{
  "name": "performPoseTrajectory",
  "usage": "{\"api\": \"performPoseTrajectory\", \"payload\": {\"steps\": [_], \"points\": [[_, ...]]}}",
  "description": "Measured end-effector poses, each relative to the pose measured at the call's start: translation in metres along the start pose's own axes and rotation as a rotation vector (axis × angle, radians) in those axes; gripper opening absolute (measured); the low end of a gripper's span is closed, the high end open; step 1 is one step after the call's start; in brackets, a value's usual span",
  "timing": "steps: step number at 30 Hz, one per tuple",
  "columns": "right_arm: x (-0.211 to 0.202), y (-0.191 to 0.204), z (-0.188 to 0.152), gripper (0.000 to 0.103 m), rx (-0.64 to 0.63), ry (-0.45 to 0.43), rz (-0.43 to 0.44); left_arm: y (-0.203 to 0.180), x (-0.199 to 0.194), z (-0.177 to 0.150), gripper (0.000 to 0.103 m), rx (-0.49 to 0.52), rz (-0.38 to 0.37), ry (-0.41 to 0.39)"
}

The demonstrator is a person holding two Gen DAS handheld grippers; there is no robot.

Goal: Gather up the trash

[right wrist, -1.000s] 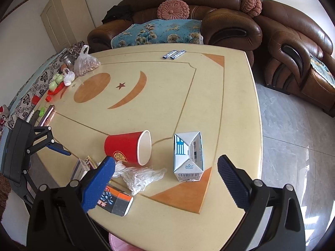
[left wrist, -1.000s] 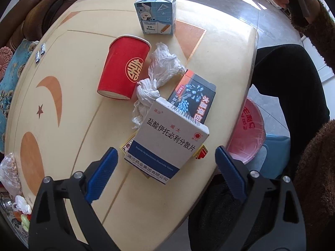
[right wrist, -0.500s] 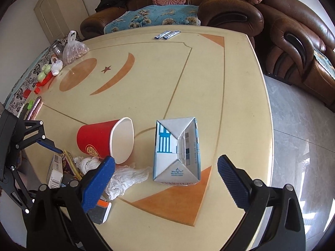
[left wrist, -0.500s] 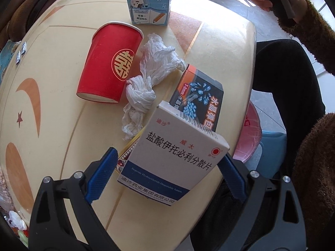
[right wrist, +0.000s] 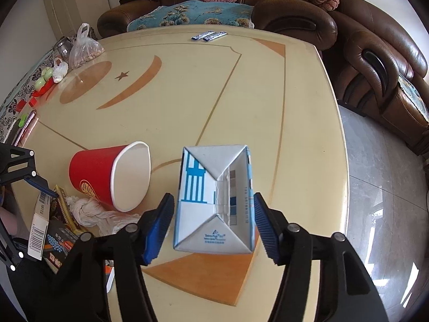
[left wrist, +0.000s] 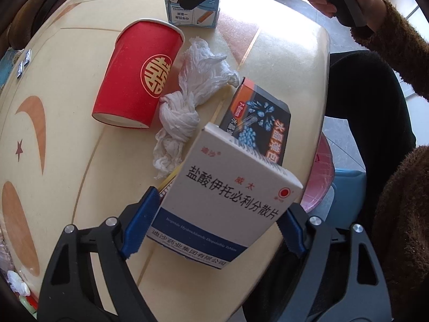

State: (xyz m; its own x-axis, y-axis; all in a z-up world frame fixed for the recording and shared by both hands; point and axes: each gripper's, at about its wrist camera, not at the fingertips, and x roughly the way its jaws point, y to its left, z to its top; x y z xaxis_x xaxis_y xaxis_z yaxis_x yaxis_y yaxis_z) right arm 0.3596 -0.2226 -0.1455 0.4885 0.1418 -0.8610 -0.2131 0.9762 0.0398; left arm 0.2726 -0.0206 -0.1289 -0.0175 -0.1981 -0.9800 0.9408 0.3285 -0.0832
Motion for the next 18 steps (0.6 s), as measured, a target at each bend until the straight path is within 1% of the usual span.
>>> {"api": "performPoseTrajectory", "payload": {"steps": [1,2,5,8,13,18], "points": [[0.001,0.0,-0.001,0.046,-0.001,0.001,-0.002,0.0,0.0,0.0,0.079,-0.005,-0.008,-0.001],[0.001,0.001,-0.001,0.043,-0.003,0.0,-0.01,0.0,-0.001,0.0,0.078,-0.007,-0.009,-0.003],[0.0,0.002,-0.002,0.042,-0.01,-0.006,-0.02,-0.002,-0.002,0.0,0.075,0.001,-0.006,-0.002],[-0.004,0.003,-0.003,0.041,-0.016,-0.024,-0.04,-0.006,-0.004,-0.001,0.075,0.003,-0.003,-0.01],[-0.015,0.003,-0.002,0.041,-0.011,-0.056,-0.062,-0.003,-0.006,-0.003,0.074,-0.032,0.01,-0.015],[-0.028,0.004,-0.003,0.041,-0.014,-0.073,-0.093,-0.001,-0.019,-0.003,0.074,-0.062,0.026,-0.035]]}}
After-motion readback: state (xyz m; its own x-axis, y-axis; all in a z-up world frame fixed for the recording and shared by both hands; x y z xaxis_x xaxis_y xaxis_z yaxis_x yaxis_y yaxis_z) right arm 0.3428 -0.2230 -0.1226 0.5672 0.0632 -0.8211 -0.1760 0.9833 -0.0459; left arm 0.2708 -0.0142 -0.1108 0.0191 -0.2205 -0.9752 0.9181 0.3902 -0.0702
